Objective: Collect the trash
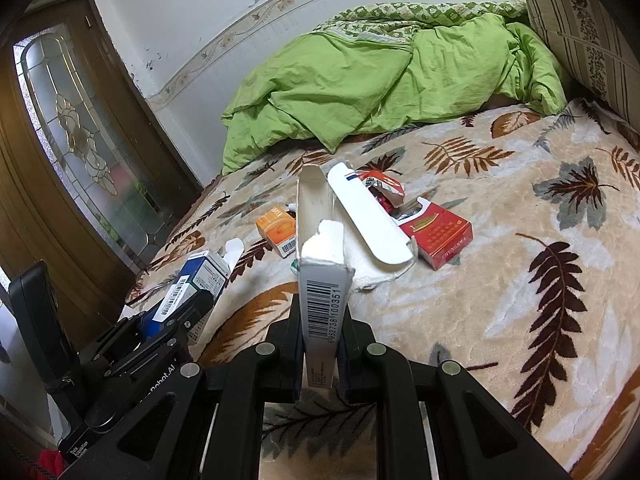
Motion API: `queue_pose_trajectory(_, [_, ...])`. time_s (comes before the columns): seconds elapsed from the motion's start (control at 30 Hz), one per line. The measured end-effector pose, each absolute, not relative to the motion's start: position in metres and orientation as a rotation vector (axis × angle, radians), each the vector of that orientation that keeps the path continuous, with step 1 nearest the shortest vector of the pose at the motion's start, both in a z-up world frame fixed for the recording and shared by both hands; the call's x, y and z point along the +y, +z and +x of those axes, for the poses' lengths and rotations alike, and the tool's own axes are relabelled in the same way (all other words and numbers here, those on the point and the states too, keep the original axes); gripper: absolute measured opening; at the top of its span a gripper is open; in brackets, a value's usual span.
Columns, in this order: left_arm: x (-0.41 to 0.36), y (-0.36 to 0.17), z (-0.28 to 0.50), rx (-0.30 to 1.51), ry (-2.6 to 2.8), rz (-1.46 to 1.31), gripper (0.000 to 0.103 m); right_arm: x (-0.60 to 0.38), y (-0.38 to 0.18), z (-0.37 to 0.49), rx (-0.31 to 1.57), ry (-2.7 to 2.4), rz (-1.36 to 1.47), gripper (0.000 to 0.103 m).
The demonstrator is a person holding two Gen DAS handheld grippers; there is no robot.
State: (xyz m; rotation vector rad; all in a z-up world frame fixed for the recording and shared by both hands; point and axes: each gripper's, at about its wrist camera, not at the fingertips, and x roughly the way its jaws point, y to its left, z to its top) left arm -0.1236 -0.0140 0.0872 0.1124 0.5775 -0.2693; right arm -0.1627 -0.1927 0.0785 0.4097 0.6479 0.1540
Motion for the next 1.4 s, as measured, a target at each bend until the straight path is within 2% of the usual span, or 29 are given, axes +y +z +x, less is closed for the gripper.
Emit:
queue_pose_trajectory(0.8, [-0.021,0.092,-0.134,0.555,-0.323,0.117,0.033,-0.2,0.083,-0.174,0.636,0.148,0.469,0.014])
queue_pose_trajectory(1.03, [-0.022,0.097,-0.143,0.557,-0.411,0.105,0.033,-0.204,0.09,-0.198,0.627,0.15,0.497,0.014])
queue_pose_trajectory(1.4, [-0.066,0.115,-0.186,0.516,-0.591,0.163,0.033,-0.251,0.11,-0.259,0.599,0.115,0.604,0.014])
